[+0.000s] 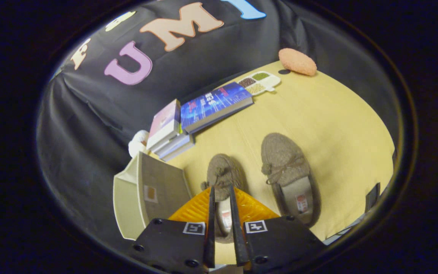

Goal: Open the storage box then place both shoes into the box .Put the left shoe in first, then the right shoe, with the right side of both shoes facing outward in a uniform manner.

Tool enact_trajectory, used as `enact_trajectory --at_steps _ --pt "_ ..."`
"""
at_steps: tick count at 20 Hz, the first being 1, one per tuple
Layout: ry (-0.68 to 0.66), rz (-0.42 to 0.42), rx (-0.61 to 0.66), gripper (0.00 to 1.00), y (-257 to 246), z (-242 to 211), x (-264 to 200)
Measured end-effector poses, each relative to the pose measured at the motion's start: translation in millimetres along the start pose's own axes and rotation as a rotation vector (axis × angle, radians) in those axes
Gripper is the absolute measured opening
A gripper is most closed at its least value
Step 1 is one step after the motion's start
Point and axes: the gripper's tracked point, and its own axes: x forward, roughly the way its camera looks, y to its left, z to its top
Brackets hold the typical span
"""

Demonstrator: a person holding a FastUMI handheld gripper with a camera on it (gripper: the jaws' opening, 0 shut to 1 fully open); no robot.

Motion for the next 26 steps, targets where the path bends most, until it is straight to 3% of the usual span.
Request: enact_trajectory --at_steps 4,16,24,26 --pt "0.070 -0.032 -0.056 0.36 -14 -24 15" --pt "0.204 -0.140 -0.134 0.34 -30 -56 63" --pt "0.259 -0.107 -0.084 0.33 -23 -56 83" --pt "0.264 -0.116 -0.078 0.25 -24 -57 85"
